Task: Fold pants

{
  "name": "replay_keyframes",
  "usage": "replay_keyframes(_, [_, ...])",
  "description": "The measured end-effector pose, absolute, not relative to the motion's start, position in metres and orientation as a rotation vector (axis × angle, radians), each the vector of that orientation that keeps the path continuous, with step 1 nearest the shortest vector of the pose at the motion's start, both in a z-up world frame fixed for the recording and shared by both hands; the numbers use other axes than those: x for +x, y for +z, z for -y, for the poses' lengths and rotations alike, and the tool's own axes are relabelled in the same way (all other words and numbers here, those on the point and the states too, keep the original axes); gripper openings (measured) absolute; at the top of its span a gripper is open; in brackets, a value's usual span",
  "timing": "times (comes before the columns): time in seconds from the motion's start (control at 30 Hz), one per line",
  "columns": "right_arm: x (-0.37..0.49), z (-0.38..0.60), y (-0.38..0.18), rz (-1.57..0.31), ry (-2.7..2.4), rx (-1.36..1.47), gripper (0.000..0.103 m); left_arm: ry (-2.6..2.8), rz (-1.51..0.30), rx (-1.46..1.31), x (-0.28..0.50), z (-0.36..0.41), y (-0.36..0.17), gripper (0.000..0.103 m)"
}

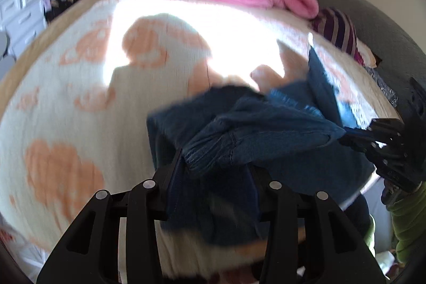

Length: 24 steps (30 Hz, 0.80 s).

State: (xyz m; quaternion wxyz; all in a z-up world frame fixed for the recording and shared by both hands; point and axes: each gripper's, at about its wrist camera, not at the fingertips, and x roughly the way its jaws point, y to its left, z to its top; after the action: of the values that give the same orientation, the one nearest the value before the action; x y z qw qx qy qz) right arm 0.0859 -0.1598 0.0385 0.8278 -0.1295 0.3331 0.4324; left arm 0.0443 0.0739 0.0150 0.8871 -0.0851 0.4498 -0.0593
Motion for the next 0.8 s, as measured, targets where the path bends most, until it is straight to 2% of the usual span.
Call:
replay_keyframes(0.27, [0.033, 0.142, 0.003, -0.784, 0.975, -0.27, 0.001, -0.073, -1.037, -0.267, 0.03, -0.098, -0.003, 0.04])
replay_keyframes(0.4, [0.032, 0.137, -0.008, -0.824, 0.957, -0.259, 0.001, -0.083, -1.01, -0.229, 0.015, -0.093, 0.006, 0.04])
replay_keyframes(0.43, [0.029, 0.139, -0.009, -0.824, 0.954, -0.265, 0.001, -0.079, -0.987, -0.211, 0.01, -0.091, 0.013, 0.042])
replay_keyframes(0.47, [0.028, 0.14, -0.01, -0.826, 0.954, -0.267, 0.001, -0.072, -0.957, -0.187, 0.005, -0.088, 0.021, 0.051])
replay_keyframes(0.53, [0.029, 0.138, -0.014, -0.836, 0.957, -0.252, 0.001, -0.082, -0.918, -0.158, 0.002, -0.079, 0.034, 0.057])
replay_keyframes(0.8, [0.023, 0.14, -0.018, -0.843, 0.947, -0.252, 0.001, -0.157, -0.919, -0.019, 0.038, -0.033, 0.033, 0.058])
